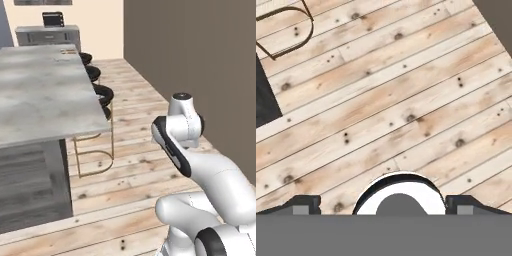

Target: Pick up the metallic utensils from the counter and place them in the open drawer. Make sure not to pick up any wooden utensils.

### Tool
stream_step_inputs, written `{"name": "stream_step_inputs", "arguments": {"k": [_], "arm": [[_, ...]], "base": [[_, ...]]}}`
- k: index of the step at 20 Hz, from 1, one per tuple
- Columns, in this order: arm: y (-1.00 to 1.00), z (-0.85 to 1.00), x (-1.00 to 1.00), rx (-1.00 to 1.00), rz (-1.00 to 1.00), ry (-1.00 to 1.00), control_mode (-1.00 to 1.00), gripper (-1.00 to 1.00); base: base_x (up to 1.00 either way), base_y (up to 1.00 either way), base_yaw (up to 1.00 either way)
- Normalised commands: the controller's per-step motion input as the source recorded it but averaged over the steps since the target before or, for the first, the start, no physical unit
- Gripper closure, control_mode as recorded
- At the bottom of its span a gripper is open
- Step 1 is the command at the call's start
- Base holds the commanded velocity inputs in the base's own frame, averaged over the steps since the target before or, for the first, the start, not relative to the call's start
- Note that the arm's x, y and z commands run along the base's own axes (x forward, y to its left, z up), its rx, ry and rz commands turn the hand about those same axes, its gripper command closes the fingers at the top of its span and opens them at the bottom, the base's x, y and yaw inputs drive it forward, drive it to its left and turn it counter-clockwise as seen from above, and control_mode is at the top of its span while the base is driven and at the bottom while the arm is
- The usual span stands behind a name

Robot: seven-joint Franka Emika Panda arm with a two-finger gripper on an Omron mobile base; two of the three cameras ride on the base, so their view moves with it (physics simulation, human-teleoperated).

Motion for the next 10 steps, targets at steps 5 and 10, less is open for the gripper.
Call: {"name": "stream_step_inputs", "arguments": {"k": [5,10], "arm": [[0.0,0.0,0.0,0.0,0.0,0.0,1.0,-1.0],[0.0,0.0,0.0,0.0,0.0,0.0,1.0,-1.0]], "base": [[1.0,-1.0,0.31],[0.88,-1.0,0.38]]}}
